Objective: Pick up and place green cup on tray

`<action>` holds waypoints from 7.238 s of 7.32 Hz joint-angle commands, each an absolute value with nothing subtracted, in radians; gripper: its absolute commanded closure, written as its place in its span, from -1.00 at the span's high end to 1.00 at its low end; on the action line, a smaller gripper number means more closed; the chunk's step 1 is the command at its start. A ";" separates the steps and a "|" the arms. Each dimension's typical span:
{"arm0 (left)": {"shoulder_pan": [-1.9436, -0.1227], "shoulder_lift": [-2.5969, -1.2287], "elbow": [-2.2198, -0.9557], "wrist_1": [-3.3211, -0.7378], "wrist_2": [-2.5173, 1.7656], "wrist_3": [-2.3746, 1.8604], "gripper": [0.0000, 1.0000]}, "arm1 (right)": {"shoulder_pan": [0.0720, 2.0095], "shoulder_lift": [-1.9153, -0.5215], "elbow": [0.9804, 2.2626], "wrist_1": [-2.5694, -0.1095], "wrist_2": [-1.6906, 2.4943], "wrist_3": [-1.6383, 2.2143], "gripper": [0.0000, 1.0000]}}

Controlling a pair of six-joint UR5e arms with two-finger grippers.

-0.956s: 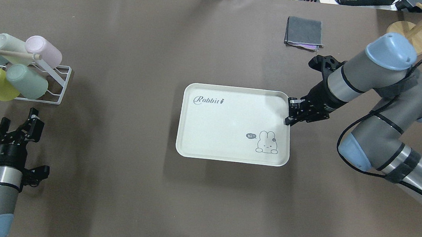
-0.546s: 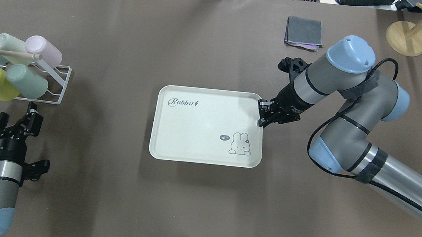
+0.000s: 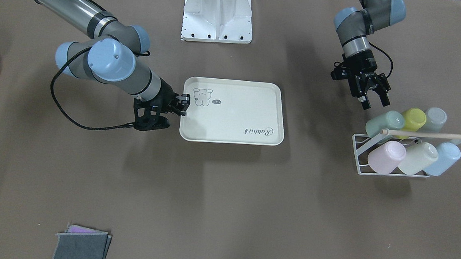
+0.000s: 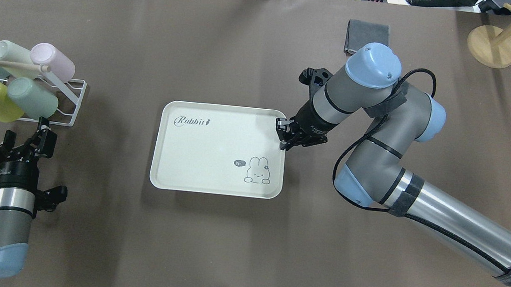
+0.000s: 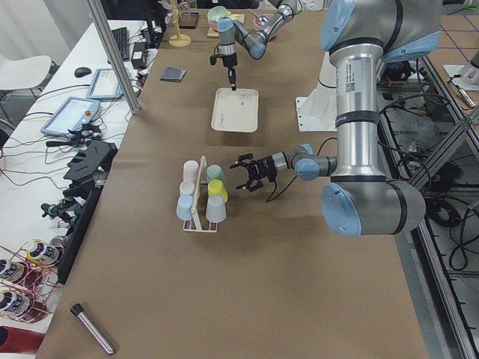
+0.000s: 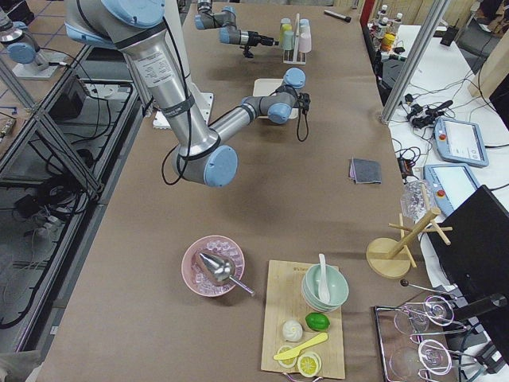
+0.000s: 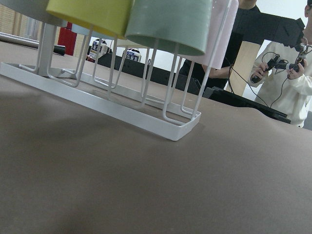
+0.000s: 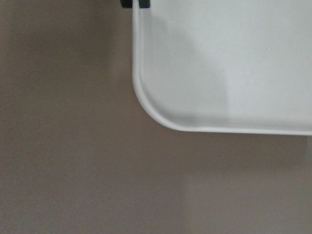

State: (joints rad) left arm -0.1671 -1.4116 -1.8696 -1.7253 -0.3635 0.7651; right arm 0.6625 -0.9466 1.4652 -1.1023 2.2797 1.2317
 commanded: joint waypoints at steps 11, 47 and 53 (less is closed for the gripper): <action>-0.262 -1.519 -1.779 -1.740 -0.382 0.802 0.95 | 0.627 -0.893 1.377 -1.049 2.238 1.258 0.97; -0.310 -1.428 -1.974 -2.118 -0.382 1.331 0.52 | 1.551 -1.741 1.712 -1.503 2.390 0.058 0.98; -0.302 -1.431 -2.003 -2.318 -0.483 0.729 0.33 | 1.552 -1.744 1.698 -1.500 2.376 0.038 1.00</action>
